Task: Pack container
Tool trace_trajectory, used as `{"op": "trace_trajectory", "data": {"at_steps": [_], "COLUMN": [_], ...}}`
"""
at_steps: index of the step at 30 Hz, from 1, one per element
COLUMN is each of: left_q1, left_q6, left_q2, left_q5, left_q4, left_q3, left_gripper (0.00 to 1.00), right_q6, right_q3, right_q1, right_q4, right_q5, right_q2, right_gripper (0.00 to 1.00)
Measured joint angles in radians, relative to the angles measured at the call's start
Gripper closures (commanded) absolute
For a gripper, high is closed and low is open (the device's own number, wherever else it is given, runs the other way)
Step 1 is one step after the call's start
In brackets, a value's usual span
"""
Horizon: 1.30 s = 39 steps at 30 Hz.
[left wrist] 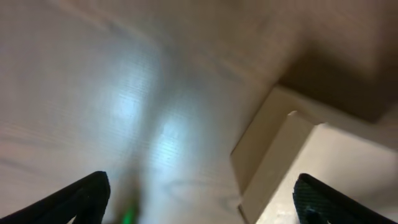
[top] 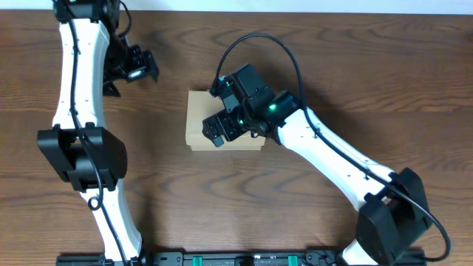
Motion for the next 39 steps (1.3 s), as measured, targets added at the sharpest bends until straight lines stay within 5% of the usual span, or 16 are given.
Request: {"op": "trace_trajectory", "data": {"at_steps": [15,28,39], "left_q1": [-0.005,-0.133,-0.137], "left_q6": [0.113,0.169,0.168], "left_q2": [-0.132,-0.752,-1.161], "left_q5": [0.182,0.078,0.034], "left_q4": [0.0,0.0,0.001], "left_q3": [0.108,0.096,-0.294], "left_gripper": [0.04,0.04,0.04], "right_q6": [-0.1,-0.181,-0.129], "right_q3": [0.032,-0.114,-0.339], "right_q1": [-0.126,-0.164,-0.165], "right_q4": [-0.22,-0.361,-0.362], "right_q5": [0.048,0.1,0.111], "right_q2": [-0.381,-0.873,-1.311], "right_gripper": [0.01,0.01,0.01]}}
